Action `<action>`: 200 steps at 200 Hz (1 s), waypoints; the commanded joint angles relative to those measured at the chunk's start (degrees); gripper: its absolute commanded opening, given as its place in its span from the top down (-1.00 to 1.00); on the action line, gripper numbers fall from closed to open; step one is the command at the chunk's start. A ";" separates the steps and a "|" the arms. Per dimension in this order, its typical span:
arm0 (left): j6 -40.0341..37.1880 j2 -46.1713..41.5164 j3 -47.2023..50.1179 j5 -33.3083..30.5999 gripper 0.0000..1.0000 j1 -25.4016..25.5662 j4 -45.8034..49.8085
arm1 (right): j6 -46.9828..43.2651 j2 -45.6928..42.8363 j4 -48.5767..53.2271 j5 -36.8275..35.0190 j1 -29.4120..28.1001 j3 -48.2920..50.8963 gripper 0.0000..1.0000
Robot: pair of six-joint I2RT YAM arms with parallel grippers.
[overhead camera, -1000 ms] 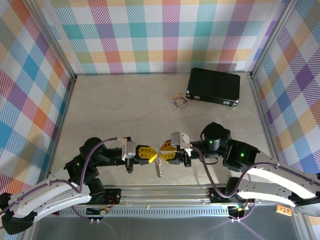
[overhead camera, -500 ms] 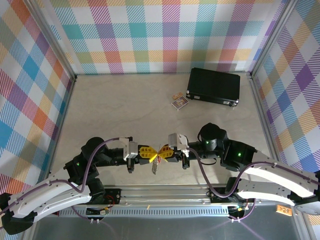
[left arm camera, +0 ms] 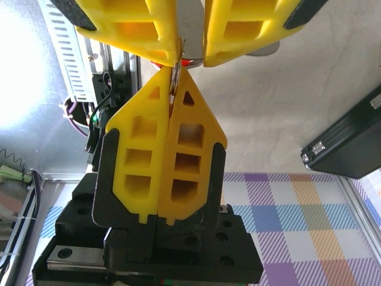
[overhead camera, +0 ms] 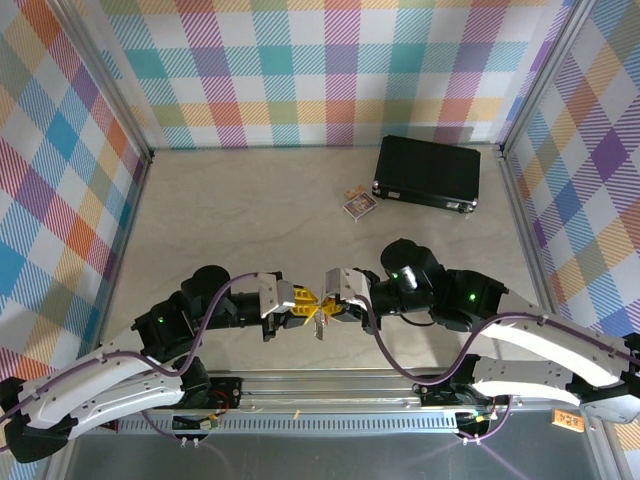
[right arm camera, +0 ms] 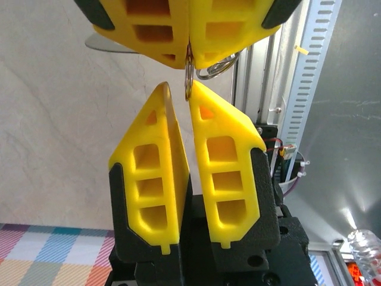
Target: Put the keys on the keyring
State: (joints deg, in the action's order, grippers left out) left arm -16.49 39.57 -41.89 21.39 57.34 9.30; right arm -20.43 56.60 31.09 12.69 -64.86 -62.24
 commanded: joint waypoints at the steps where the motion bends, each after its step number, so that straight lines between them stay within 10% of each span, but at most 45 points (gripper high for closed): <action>1: -0.80 0.50 -2.12 -0.16 0.69 0.48 -0.64 | -0.98 0.13 1.40 2.07 -0.09 -1.66 1.00; 200: 11.80 -1.48 8.49 5.45 1.00 1.02 -28.71 | 3.71 -4.97 -7.77 4.02 -0.13 3.73 0.67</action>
State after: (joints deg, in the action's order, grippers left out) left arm -7.62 38.28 -34.76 24.77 58.04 -9.37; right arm -17.93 52.62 26.57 15.05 -64.58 -59.77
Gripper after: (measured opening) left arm 0.063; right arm 0.178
